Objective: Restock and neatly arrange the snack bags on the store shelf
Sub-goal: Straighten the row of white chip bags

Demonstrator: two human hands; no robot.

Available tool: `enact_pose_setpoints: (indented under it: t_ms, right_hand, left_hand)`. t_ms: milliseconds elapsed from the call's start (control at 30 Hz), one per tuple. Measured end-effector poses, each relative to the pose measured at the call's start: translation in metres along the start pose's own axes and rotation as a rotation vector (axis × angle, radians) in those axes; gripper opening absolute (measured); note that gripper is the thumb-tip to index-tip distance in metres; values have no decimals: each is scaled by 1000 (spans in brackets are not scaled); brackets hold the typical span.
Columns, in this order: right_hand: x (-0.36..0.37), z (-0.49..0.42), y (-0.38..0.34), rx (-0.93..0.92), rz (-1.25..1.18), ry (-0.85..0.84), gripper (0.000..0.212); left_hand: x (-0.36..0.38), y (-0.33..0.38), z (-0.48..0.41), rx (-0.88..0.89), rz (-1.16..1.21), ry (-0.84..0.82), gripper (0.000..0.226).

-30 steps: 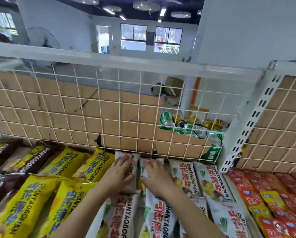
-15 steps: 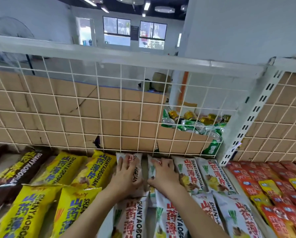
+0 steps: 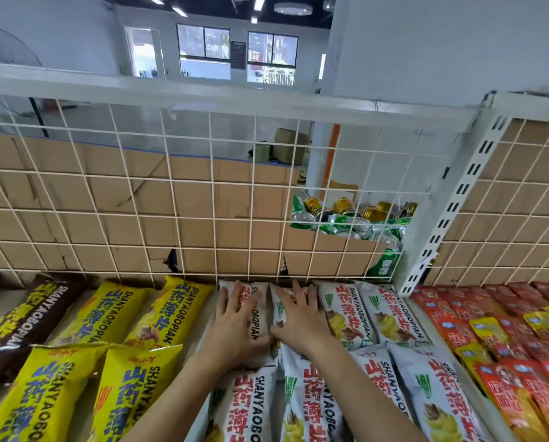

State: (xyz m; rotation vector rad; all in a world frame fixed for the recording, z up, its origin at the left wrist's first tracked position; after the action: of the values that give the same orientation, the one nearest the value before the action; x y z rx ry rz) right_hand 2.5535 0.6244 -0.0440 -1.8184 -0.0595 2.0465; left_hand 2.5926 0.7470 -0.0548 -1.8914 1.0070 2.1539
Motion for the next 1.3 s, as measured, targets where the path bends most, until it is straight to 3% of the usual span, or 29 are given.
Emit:
enact_pose_setpoints:
  t_ms: [133, 233, 333, 400, 467, 567, 700, 933, 1100, 1167, 1300]
  right_hand:
    - [1, 1, 0, -22, -52, 14, 84]
    - [1, 1, 1, -29, -105, 7, 83]
    - [-3, 0, 1, -27, -120, 46, 70]
    - [-11, -2, -5, -70, -49, 158, 59]
    - [-20, -6, -15, -124, -77, 242, 50]
    - [-26, -21, -25, -138, -183, 193, 40]
    - [-30, -43, -38, -185, -80, 160, 32]
    - [-29, -55, -44, -188, 123, 295, 27]
    - [-35, -53, -46, -142, 259, 381, 4]
    - [-35, -52, -43, -101, 286, 422, 19]
    - [-32, -52, -41, -87, 277, 437, 18]
  left_hand:
    - [2, -3, 5, 8, 0, 35, 101]
    - [0, -7, 9, 9, 92, 61, 111]
    - [-5, -11, 14, -11, 224, 84, 128]
    - [-7, -13, 16, -30, 286, 86, 133]
    - [-7, -13, 19, -46, 322, 71, 120]
    - [-9, -13, 22, -50, 353, 87, 104]
    - [-7, -15, 22, -43, 364, 100, 109]
    - [-3, -16, 24, -44, 311, 123, 103]
    - [1, -19, 27, -76, 299, 119, 113]
    - [0, -19, 28, -81, 286, 127, 116]
    - [-1, -13, 28, -62, 199, 116, 108]
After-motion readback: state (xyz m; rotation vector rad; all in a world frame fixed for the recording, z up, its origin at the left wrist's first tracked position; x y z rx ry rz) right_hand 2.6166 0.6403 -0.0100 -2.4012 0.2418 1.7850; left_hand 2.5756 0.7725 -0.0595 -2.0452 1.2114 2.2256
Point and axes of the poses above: each hand's wrist, its own z-axis away from the middle knuckle, its own x-axis out of the palm, y = z × x, the point moved 8 cm from there along -z, towards the middle knuckle, and after that the axes turned 2 degrees about z, right-handed, at the moved point
